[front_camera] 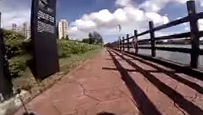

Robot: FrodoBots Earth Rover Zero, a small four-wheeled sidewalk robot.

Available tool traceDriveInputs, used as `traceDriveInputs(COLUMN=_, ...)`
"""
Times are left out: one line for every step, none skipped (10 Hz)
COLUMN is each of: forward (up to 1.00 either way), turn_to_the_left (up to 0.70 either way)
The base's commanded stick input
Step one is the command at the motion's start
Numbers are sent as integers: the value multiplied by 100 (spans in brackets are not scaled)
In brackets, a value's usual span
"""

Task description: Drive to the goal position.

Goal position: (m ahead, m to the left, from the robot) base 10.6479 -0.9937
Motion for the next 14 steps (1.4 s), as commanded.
traceDriveInputs(forward=85, turn_to_the_left=0)
traceDriveInputs(forward=85, turn_to_the_left=0)
traceDriveInputs(forward=85, turn_to_the_left=-3)
traceDriveInputs(forward=85, turn_to_the_left=-31)
traceDriveInputs(forward=85, turn_to_the_left=-34)
traceDriveInputs(forward=85, turn_to_the_left=-11)
traceDriveInputs(forward=85, turn_to_the_left=0)
traceDriveInputs(forward=85, turn_to_the_left=0)
traceDriveInputs(forward=85, turn_to_the_left=0)
traceDriveInputs(forward=85, turn_to_the_left=0)
traceDriveInputs(forward=85, turn_to_the_left=0)
traceDriveInputs(forward=85, turn_to_the_left=0)
traceDriveInputs(forward=85, turn_to_the_left=-11)
traceDriveInputs(forward=85, turn_to_the_left=-30)
